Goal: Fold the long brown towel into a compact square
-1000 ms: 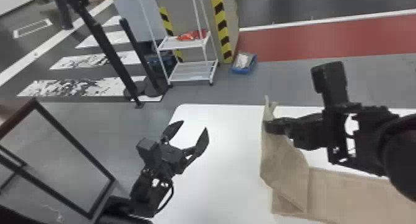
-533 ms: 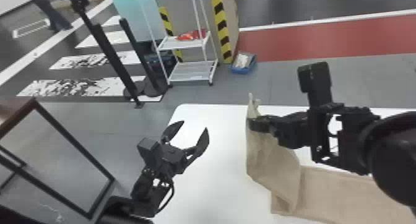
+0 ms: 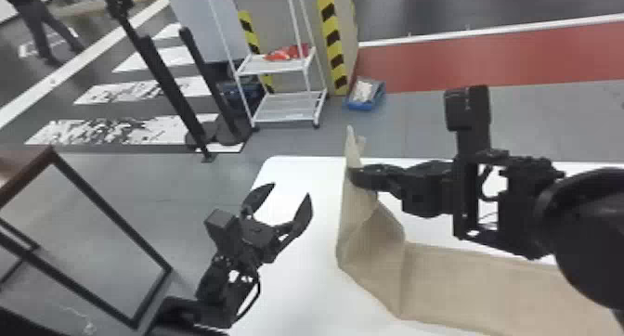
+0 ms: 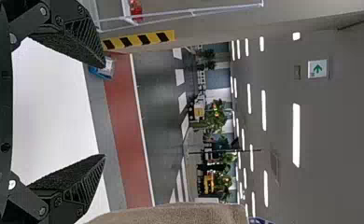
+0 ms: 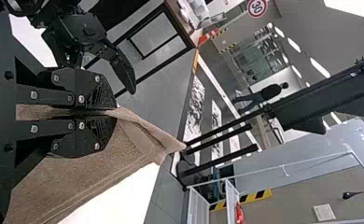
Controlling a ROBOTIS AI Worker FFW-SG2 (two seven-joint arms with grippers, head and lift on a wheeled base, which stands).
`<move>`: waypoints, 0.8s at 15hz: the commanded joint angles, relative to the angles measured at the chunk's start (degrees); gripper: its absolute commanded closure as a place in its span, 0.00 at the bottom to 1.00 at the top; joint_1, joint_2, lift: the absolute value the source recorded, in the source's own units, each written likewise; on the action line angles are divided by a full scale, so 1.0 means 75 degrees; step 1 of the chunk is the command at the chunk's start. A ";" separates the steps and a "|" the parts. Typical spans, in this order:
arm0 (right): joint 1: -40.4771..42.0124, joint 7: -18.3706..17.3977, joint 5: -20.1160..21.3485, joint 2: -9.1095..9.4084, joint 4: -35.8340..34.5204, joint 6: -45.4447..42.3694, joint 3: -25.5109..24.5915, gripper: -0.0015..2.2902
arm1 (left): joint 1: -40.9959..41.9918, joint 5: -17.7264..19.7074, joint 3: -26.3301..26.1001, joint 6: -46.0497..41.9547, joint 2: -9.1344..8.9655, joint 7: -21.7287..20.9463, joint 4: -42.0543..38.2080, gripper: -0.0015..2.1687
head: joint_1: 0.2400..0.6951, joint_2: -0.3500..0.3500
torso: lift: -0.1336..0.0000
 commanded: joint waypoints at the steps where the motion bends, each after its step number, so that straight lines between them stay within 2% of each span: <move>1: 0.0028 0.0075 -0.0273 0.0019 0.0108 0.0017 -0.0033 0.46 | -0.0011 0.0000 -0.0009 -0.0082 0.0010 -0.0011 0.0058 0.11 | 1.00 1.00 | 1.00; 4: 0.0203 0.0087 -0.0296 0.0019 0.0026 0.0158 -0.0127 0.46 | -0.0070 -0.0012 -0.0009 -0.0082 0.0010 -0.0011 0.0152 0.11 | 1.00 1.00 | 1.00; 7: 0.0496 0.0181 -0.0378 0.0019 -0.0139 0.0416 -0.0584 0.46 | -0.0070 -0.0070 -0.0021 -0.0082 0.0010 -0.0011 0.0187 0.11 | 1.00 1.00 | 1.00; 10: 0.1012 0.0286 -0.0812 0.0019 -0.0678 0.0627 -0.0947 0.46 | -0.0070 -0.0152 -0.0044 -0.0035 -0.0013 0.0001 0.0175 0.11 | 1.00 1.00 | 1.00; 12: 0.1293 0.0345 -0.1023 0.0019 -0.1228 0.1260 -0.1287 0.46 | -0.0070 -0.0223 -0.0091 0.0059 -0.0037 0.0001 0.0152 0.11 | 1.00 1.00 | 1.00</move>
